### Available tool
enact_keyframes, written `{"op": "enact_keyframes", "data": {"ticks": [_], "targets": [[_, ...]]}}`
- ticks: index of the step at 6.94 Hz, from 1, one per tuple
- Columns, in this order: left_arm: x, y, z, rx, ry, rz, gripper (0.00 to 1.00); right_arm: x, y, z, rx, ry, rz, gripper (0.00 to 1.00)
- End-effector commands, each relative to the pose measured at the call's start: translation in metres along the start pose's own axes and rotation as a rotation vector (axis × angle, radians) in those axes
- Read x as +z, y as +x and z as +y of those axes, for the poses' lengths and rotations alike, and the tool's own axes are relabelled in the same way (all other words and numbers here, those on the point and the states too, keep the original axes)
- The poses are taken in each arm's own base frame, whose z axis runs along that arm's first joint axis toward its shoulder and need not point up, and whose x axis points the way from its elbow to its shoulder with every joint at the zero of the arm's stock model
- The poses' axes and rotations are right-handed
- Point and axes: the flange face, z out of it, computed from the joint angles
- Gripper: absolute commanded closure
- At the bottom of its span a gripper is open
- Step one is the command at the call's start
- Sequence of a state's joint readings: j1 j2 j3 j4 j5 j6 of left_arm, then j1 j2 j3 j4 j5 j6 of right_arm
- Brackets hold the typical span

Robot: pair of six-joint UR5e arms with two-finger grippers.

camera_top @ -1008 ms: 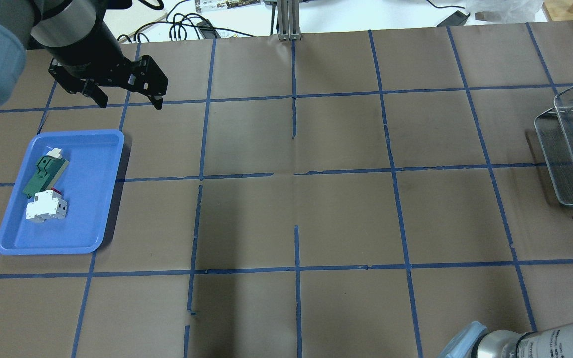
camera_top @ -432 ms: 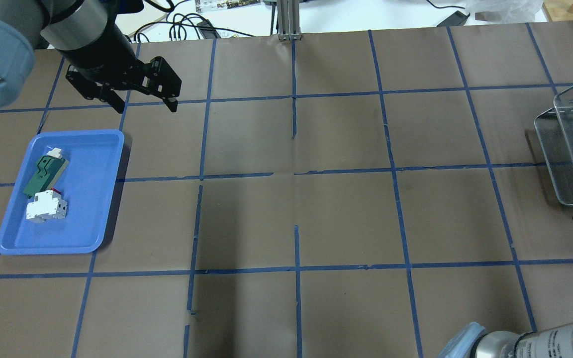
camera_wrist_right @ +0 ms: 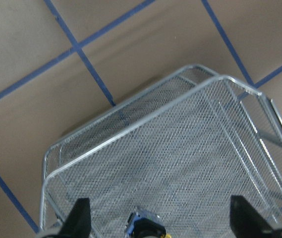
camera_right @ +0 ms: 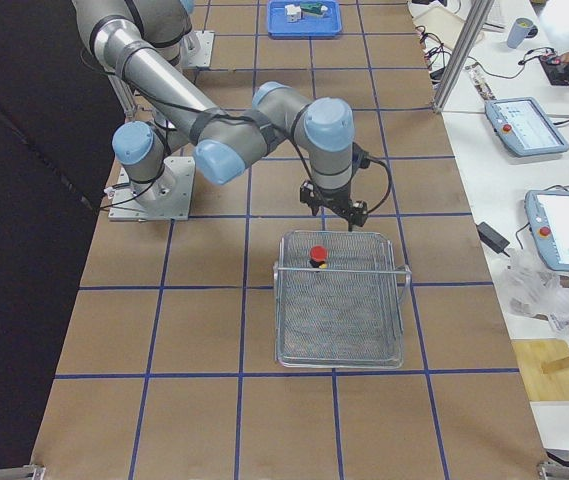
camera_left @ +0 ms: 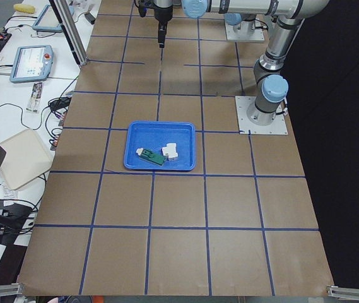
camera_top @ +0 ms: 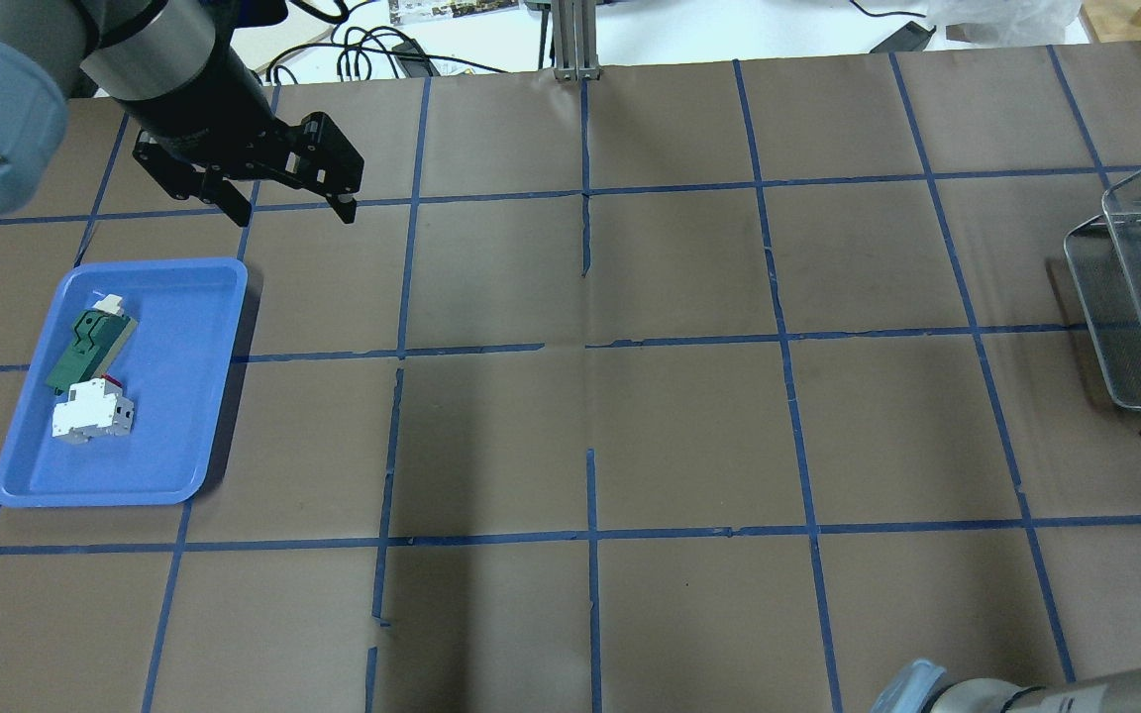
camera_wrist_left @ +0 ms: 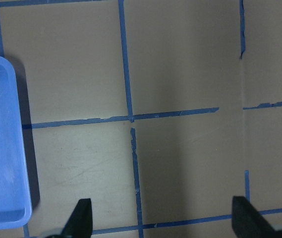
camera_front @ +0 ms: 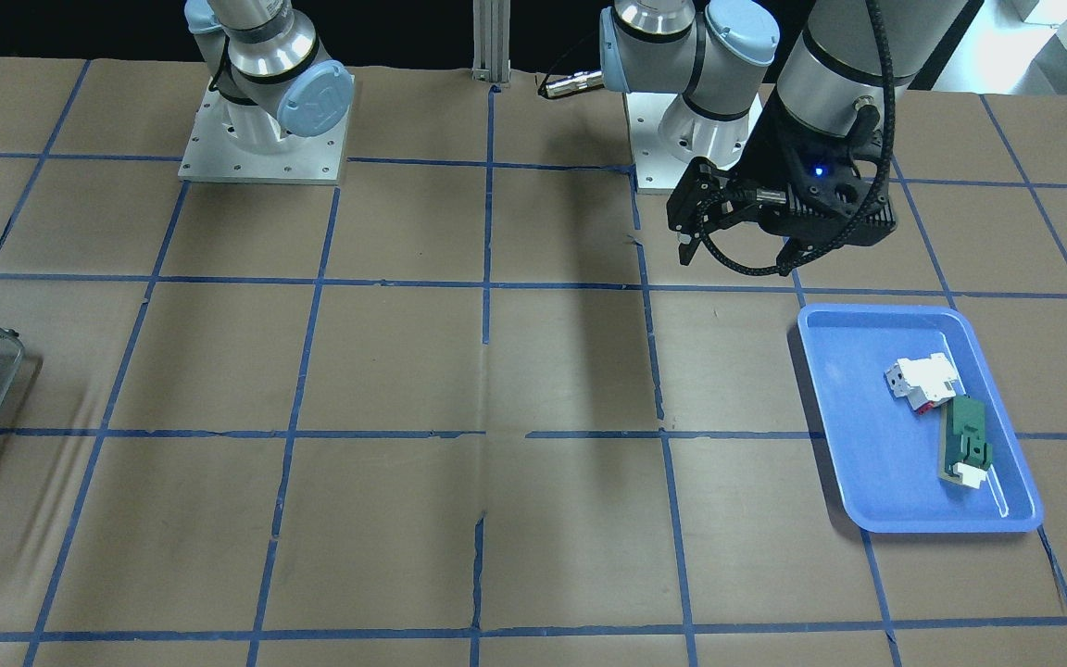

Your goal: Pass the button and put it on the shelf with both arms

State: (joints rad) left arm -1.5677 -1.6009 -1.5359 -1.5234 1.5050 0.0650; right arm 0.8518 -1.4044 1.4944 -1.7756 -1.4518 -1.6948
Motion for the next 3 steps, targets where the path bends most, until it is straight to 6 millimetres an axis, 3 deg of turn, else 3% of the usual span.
{"op": "enact_keyframes", "data": {"ticks": [1, 3], "targets": [[-0.003, 0.0, 0.002, -0.003, 0.006, 0.0, 0.0, -0.028, -0.056, -0.132, 0.168, 0.018, -0.001, 0.0], [-0.003, 0.001, 0.002, -0.003, 0.006, 0.001, 0.0, -0.04, -0.126, -0.254, 0.38, 0.031, 0.0, 0.0]]}}
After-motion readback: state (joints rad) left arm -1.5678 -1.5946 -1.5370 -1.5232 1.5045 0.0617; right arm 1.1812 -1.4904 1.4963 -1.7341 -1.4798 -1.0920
